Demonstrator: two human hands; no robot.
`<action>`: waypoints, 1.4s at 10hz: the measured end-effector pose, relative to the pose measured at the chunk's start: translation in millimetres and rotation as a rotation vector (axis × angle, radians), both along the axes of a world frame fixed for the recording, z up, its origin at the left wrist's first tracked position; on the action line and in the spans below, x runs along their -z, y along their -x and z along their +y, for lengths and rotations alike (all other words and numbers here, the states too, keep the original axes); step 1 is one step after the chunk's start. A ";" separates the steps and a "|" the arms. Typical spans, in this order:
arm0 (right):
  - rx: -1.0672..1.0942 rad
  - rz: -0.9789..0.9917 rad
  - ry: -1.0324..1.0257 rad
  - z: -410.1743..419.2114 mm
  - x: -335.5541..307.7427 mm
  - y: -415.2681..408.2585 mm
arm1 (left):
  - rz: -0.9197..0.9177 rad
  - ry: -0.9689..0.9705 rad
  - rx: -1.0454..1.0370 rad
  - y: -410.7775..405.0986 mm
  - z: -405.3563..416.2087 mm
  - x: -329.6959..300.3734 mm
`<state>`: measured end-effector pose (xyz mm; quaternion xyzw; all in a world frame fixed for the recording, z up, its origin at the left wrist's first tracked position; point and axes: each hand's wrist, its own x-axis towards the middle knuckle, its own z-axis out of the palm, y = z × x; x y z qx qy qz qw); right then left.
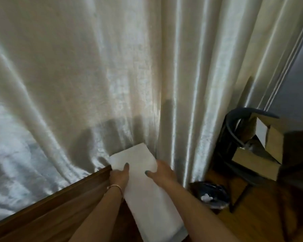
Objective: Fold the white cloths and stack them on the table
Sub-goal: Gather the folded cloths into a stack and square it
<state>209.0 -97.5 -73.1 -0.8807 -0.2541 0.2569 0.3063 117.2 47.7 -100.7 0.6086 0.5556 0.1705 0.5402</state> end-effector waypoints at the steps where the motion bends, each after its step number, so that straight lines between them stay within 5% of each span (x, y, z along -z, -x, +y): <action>1: 0.064 0.089 -0.096 17.8 11.7 -28.2 | 0.035 -0.065 -0.070 -18.8 11.0 1.5; 4: 0.094 0.407 -0.204 48.9 54.6 -56.7 | 0.318 -0.180 -0.143 -36.6 -1.3 12.8; 6: 0.179 0.520 -0.199 45.6 48.4 -65.0 | 0.227 -0.152 -0.271 -39.1 -15.7 11.7; 8: 0.309 0.722 -0.517 34.4 66.0 -57.0 | -0.033 -0.215 -0.336 -28.6 -30.7 0.4; 11: 0.332 0.406 -0.555 35.2 75.1 -47.7 | -0.024 -0.321 -0.340 -38.0 -30.5 16.6; 12: 0.281 0.164 -0.275 37.1 67.5 -41.3 | 0.077 -0.326 -0.260 -38.4 -25.4 21.0; 13: 0.311 -0.390 -0.033 34.6 50.5 -32.4 | 0.377 -0.597 -0.157 -39.7 -30.0 29.8; 14: 0.143 -0.612 -0.070 20.7 49.2 -19.3 | 0.467 -0.981 0.230 -42.9 -40.0 25.8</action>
